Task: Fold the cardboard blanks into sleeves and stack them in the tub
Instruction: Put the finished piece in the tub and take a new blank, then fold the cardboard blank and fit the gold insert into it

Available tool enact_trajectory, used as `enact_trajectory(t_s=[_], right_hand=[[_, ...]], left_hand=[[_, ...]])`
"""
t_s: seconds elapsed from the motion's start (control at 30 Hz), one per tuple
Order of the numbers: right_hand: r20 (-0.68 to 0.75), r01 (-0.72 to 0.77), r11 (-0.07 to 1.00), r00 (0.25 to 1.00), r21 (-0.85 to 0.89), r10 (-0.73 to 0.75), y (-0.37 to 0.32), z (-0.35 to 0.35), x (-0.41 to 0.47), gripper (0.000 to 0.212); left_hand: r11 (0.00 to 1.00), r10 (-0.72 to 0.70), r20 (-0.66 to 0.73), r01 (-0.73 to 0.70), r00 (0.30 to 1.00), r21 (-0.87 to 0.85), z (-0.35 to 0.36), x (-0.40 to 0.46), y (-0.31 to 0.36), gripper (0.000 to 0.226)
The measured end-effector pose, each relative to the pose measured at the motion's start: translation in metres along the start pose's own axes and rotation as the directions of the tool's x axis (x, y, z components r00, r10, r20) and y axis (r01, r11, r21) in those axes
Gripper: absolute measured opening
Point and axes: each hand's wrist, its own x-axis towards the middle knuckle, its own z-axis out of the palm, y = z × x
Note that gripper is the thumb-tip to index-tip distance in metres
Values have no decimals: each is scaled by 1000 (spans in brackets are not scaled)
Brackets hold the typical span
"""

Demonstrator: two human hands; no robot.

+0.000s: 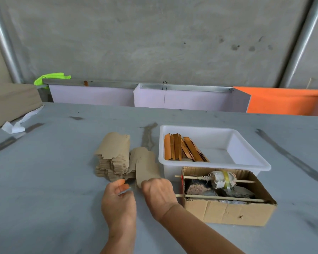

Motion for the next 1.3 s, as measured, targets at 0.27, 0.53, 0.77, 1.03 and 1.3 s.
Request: enact_trajectory(t_s=[0.27, 0.53, 0.77, 1.03, 1.3], right_hand=[[-517, -182, 906, 770, 382, 373, 26, -53, -32, 21], [111, -279, 171, 766, 945, 633, 68, -48, -100, 24], [22, -139, 129, 760, 982, 649, 91, -44, -144, 9], [-554, 2, 859, 766, 511, 327, 111, -24, -184, 20], [-359, 32, 999, 933, 42, -14, 109, 13, -221, 8]], left_hand=[[959, 273, 109, -279, 956, 45, 1, -12, 19, 35], [992, 126, 366, -117, 922, -47, 12, -40, 34, 38], [982, 174, 555, -184, 813, -38, 19, -69, 22, 24], [496, 634, 697, -868, 335, -33, 10, -81, 4, 33], [-7, 439, 892, -993, -110, -119, -9, -99, -21, 33]])
